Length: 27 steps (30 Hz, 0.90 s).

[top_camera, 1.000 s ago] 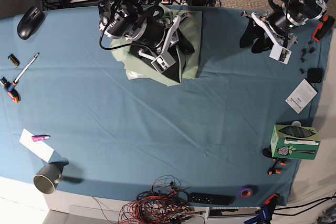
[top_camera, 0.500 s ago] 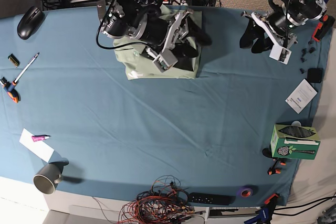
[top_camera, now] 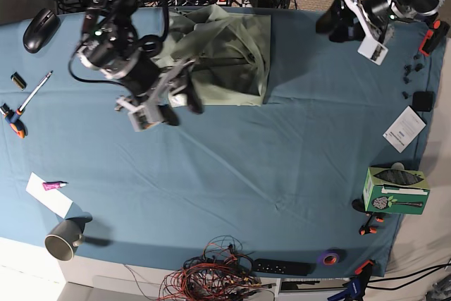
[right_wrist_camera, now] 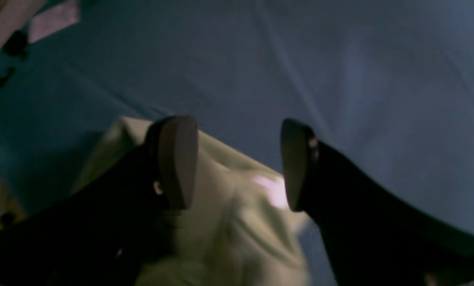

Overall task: Fold the T-shirt properly
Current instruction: 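Open the right gripper and pull it back from the folded shirt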

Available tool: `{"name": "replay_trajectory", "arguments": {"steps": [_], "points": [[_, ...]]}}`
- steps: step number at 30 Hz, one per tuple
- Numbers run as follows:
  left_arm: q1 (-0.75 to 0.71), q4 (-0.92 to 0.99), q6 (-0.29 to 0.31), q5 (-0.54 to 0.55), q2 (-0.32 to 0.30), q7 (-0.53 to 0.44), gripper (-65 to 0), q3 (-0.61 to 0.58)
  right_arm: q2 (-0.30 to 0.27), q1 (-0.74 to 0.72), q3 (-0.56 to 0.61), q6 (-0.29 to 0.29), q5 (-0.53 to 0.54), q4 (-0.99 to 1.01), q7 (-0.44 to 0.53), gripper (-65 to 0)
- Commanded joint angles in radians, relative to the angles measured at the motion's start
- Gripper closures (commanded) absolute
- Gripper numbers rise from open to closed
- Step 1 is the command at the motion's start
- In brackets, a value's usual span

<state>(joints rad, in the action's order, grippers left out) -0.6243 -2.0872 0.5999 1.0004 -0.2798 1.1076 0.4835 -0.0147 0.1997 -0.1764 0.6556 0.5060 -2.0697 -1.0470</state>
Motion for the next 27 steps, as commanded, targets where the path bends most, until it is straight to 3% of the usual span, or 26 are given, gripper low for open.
{"name": "replay_trajectory", "arguments": {"steps": [1,6,11,16,19,27], "points": [[-0.007,-0.018,0.004,0.032,-0.007,-0.016,-28.4,0.003,-0.022,-0.013,-0.019,0.005,0.016,0.006,0.02,-33.1],[-0.007,-0.018,0.003,0.031,0.003,-0.027,-31.8,0.002,-0.12,-0.071,-0.039,0.005,0.051,0.188,-0.05,-33.1],[-0.007,-0.018,-0.035,-0.025,0.003,-0.054,-31.8,-0.059,-0.183,-0.193,-0.039,0.028,0.273,0.393,-0.179,-33.1],[0.011,-0.018,-0.078,-0.118,0.011,-0.094,-31.8,-0.161,-0.185,-0.295,-0.039,0.043,0.38,0.503,-0.253,-33.1],[0.029,-0.017,-0.108,-0.174,0.037,-0.106,-31.8,-0.235,-0.185,-0.33,-0.039,0.043,0.384,0.531,-0.269,-33.1],[0.061,0.051,-0.12,-0.24,0.069,-0.122,-31.8,-0.399,-0.185,-0.348,-0.039,0.043,0.384,0.534,-0.317,-33.1]]}}
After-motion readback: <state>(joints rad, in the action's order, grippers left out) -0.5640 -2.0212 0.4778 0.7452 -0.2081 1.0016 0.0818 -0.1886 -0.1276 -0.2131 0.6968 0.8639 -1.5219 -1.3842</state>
